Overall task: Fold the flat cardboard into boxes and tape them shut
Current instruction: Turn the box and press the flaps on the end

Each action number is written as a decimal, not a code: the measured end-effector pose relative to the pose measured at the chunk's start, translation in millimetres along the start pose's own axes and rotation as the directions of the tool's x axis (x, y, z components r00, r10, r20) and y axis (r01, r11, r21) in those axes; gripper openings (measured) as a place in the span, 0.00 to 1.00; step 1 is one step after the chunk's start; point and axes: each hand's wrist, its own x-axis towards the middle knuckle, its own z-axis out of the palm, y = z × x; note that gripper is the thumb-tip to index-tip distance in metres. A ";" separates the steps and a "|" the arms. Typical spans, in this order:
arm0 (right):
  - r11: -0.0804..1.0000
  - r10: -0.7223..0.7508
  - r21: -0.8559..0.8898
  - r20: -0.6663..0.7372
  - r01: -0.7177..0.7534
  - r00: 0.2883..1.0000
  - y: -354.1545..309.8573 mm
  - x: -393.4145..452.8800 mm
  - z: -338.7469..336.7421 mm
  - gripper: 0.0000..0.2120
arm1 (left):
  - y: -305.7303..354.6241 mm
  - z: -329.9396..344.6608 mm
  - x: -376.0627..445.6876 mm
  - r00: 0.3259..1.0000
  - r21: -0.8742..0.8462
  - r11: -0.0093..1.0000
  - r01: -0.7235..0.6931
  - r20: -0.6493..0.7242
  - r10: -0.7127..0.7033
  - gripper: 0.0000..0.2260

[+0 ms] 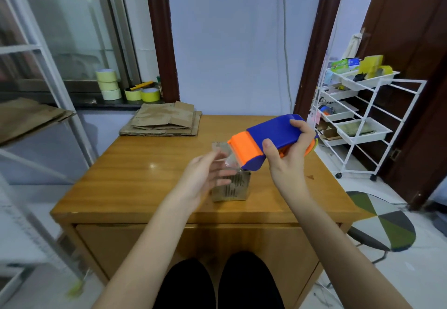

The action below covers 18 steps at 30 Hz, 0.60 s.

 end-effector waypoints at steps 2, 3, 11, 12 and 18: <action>1.000 -0.001 0.001 0.001 0.001 1.000 -0.6 -1.0 4.5 0.27 | -2.7 3.5 -0.6 1.000 -0.073 0.997 0.009 -0.006 -0.009 0.11; 1.000 -0.008 -0.011 -0.005 0.008 1.000 -1.0 -1.4 6.6 0.27 | -3.5 4.8 -1.0 1.000 -0.109 0.994 -0.002 -0.022 0.000 0.12; 1.000 0.004 0.005 -0.047 -0.003 0.999 -4.2 -6.8 17.2 0.30 | -9.7 13.2 -2.9 0.974 -0.080 0.979 -0.185 -0.146 0.172 0.11; 1.000 0.012 0.012 -0.056 -0.011 0.998 -4.2 -7.7 18.4 0.30 | -11.2 13.9 -2.7 0.970 -0.056 0.978 -0.200 -0.154 0.189 0.11; 0.999 0.033 0.014 -0.100 -0.031 0.994 -1.0 -13.1 23.5 0.26 | -19.2 16.2 0.2 0.940 0.037 0.959 -0.280 -0.193 0.282 0.16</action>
